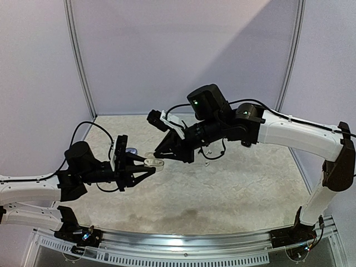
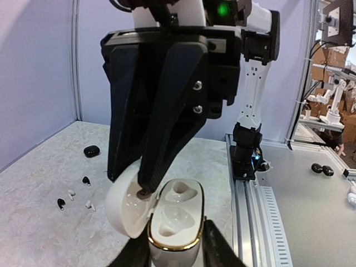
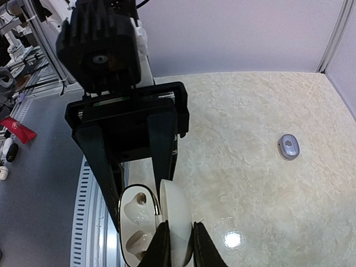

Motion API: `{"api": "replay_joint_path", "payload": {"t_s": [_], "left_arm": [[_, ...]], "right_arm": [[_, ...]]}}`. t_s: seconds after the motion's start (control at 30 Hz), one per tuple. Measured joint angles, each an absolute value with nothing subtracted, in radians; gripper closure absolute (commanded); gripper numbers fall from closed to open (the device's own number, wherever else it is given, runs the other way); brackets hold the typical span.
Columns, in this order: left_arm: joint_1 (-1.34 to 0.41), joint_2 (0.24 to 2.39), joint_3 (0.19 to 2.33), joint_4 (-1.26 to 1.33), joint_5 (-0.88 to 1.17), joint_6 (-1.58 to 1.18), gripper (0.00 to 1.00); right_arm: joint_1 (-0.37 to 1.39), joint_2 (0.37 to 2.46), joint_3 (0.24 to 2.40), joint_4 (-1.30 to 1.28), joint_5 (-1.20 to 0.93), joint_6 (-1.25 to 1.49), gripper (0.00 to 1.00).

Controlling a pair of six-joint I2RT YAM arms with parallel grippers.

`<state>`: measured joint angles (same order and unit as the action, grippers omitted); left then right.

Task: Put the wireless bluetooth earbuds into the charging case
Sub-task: Pass from the left arm to the right, then pass from the right arm to the left

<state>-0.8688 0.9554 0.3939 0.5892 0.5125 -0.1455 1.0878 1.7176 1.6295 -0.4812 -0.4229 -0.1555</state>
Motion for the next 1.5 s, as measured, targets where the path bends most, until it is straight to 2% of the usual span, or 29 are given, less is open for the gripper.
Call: {"api": "replay_joint_path", "payload": {"t_s": [0.1, 0.5, 0.77, 1.03, 1.17, 1.23, 1.3, 1.4, 1.5], "left_arm": [[-0.868, 0.955, 0.394, 0.587, 0.499, -0.145, 0.57], [-0.868, 0.955, 0.405, 0.536, 0.517, -0.124, 0.61], [-0.868, 0.955, 0.408, 0.549, 0.536, -0.127, 0.54], [-0.868, 0.961, 0.411, 0.600, 0.545, -0.173, 0.66], [-0.867, 0.971, 0.411, 0.610, 0.549, -0.173, 0.80], [-0.866, 0.977, 0.411, 0.616, 0.555, -0.167, 0.80], [-0.865, 0.982, 0.411, 0.617, 0.561, -0.166, 0.76], [-0.865, 0.990, 0.414, 0.617, 0.569, -0.159, 0.62], [-0.866, 1.007, 0.429, 0.621, 0.579, -0.162, 0.60]], "right_arm": [[1.098, 1.718, 1.629, -0.481, -0.392, -0.163, 0.99], [1.145, 1.661, 1.629, -0.486, -0.228, -0.242, 0.99], [1.154, 1.655, 1.629, -0.486, -0.191, -0.279, 0.99], [1.167, 1.655, 1.629, -0.486, -0.185, -0.304, 0.99], [1.168, 1.655, 1.629, -0.486, -0.185, -0.309, 0.99], [1.169, 1.655, 1.629, -0.486, -0.185, -0.313, 0.99], [1.170, 1.655, 1.629, -0.488, -0.186, -0.319, 0.99], [1.170, 1.655, 1.629, -0.494, -0.185, -0.321, 1.00], [1.171, 1.655, 1.629, -0.493, -0.184, -0.324, 1.00]]}}
